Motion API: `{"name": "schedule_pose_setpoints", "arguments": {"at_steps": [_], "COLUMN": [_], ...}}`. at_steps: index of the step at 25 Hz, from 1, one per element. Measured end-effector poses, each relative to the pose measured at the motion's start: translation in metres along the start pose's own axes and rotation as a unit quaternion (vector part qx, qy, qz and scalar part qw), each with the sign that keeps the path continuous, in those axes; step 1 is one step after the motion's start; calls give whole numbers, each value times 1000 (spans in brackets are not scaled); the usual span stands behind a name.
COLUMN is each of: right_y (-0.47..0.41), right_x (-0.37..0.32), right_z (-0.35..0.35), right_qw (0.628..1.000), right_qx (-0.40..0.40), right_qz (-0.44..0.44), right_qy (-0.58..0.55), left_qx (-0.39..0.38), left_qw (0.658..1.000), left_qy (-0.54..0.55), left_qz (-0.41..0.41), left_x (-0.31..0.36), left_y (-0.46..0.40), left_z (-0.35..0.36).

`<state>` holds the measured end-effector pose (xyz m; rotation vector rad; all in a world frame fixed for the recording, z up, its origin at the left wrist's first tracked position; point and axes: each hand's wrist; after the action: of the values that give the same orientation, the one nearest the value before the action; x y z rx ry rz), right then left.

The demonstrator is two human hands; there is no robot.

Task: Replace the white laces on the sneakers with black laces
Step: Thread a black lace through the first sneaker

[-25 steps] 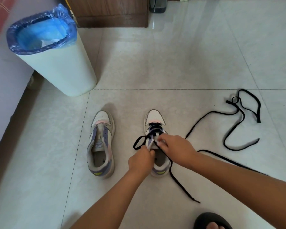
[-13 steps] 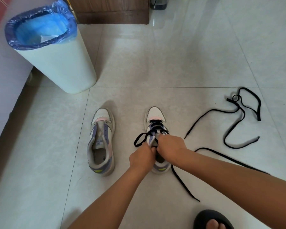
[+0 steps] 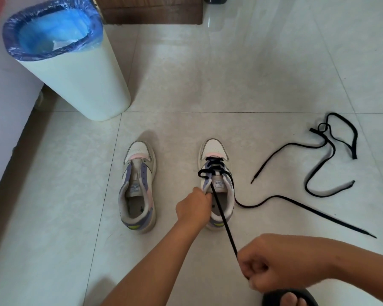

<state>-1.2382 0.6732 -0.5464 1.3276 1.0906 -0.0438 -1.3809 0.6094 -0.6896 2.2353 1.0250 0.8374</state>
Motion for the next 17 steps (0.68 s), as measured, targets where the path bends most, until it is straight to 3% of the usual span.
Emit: {"name": "schedule_pose_setpoints", "arguments": {"at_steps": [3, 6, 9, 11, 13, 17], "right_y": [7, -13, -39, -56, -74, -110], "right_x": [-7, 7, 22, 28, 33, 36], "right_z": [7, 25, 20, 2, -19, -39], "right_qw": [996, 995, 994, 962, 919, 904], "right_qx": [-86, -76, 62, 245, 372, 388], "right_qz": [-15, 7, 60, 103, 127, 177], "right_qy": [-19, 58, 74, 61, 18, -5], "left_qx": [-7, -23, -68, -80, -42, 14], "left_qw": [1000, 1000, 997, 990, 972, 957], "left_qy": [-1, 6, 30, 105, 221, 278], "left_qz": [-4, 0, 25, 46, 69, 79], "left_x": [-1, -1, -7, -14, -16, -6], "left_y": [-1, -4, -4, -6, -12, -30], "left_z": [-1, -2, -9, -18, -30, -40]}}
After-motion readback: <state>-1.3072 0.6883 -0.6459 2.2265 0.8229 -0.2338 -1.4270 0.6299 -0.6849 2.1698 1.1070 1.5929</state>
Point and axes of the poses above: each hand's wrist, its own y-axis away from the middle knuckle, its own z-axis out of the palm, x = y × z, and after that the axes turned 7 degrees about -x, right-handed
